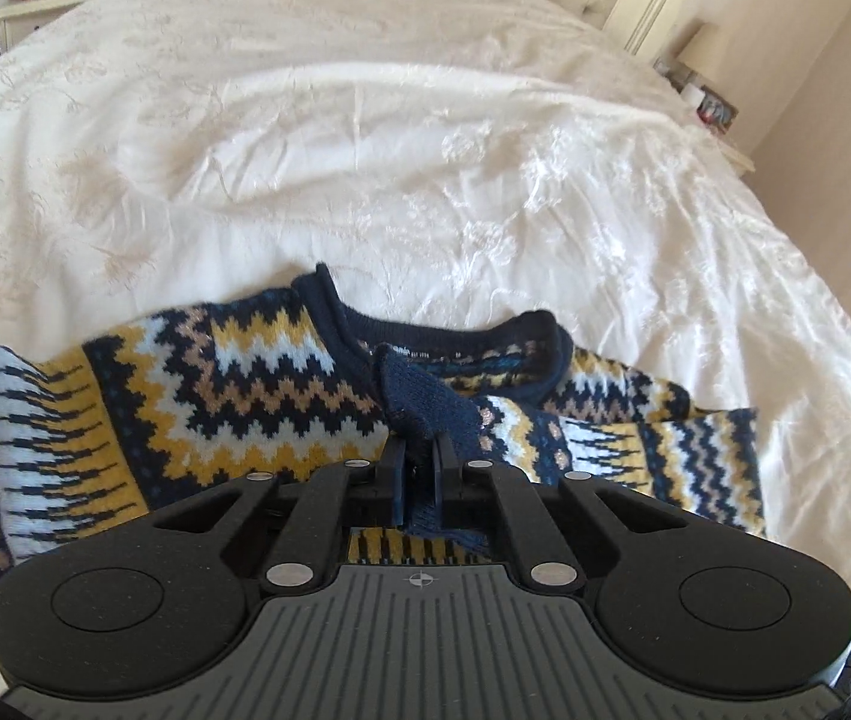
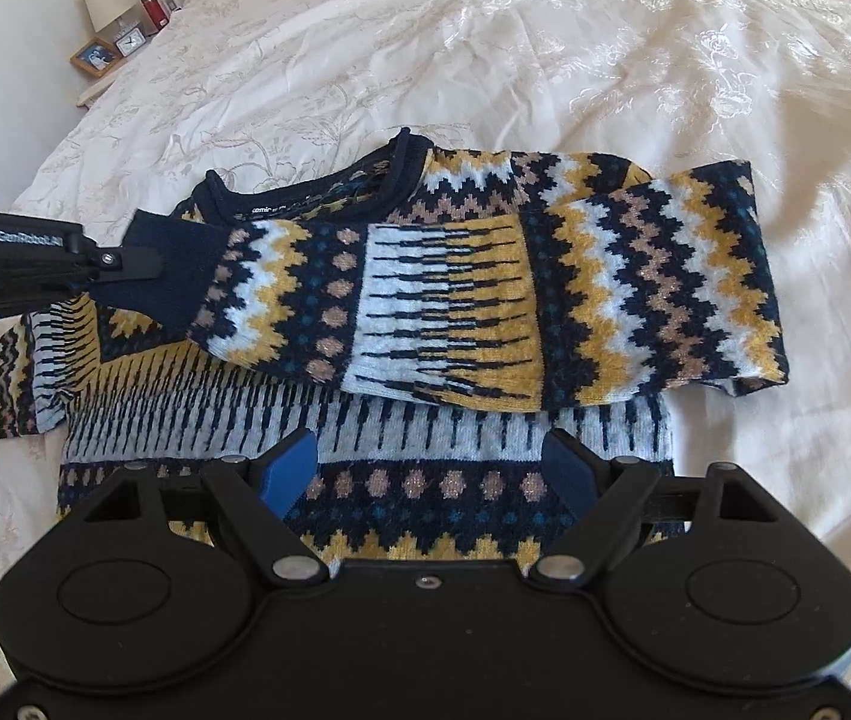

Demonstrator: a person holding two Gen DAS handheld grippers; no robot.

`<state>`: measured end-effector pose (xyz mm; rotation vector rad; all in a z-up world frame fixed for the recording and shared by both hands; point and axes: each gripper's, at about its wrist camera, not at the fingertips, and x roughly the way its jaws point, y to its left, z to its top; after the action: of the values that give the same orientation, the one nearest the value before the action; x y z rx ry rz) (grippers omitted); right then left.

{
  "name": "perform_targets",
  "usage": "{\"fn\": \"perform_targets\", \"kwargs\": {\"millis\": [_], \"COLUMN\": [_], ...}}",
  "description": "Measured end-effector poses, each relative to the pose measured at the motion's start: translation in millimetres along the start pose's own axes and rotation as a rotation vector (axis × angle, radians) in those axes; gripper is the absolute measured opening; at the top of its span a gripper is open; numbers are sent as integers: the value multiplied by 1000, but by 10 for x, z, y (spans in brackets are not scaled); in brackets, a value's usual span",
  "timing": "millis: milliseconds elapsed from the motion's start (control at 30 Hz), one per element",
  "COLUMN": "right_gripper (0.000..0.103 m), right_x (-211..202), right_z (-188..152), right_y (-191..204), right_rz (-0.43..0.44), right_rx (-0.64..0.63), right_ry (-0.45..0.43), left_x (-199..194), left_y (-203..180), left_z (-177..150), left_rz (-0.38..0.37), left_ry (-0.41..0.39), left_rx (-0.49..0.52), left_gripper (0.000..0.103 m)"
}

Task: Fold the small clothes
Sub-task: 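Grasp the folded navy cuff with the left gripper and drag it toward the hem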

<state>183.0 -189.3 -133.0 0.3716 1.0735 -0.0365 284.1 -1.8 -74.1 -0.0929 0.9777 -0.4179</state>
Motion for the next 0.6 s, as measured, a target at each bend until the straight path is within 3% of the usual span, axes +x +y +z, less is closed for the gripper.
{"fn": "perform_targets", "kwargs": {"millis": [100, 233, 433, 600], "right_gripper": [84, 84, 85, 88], "right_x": [-30, -39, -16, 54], "right_z": [-7, -1, 74, 241], "right_y": [10, 20, 4, -101], "right_rz": [-1, -1, -6, -36], "right_rx": [0, 0, -1, -1], "right_ry": [-6, -13, -29, -45], "left_x": [-307, -441, -285, -62], "left_y": [100, 348, 729, 779], "left_z": [49, 76, -23, -132], "left_rz": [25, 81, 106, 131], "left_ry": [-63, -73, -1, 43], "left_rx": [7, -17, -82, -65], "left_gripper": [8, 8, 8, 8]}}
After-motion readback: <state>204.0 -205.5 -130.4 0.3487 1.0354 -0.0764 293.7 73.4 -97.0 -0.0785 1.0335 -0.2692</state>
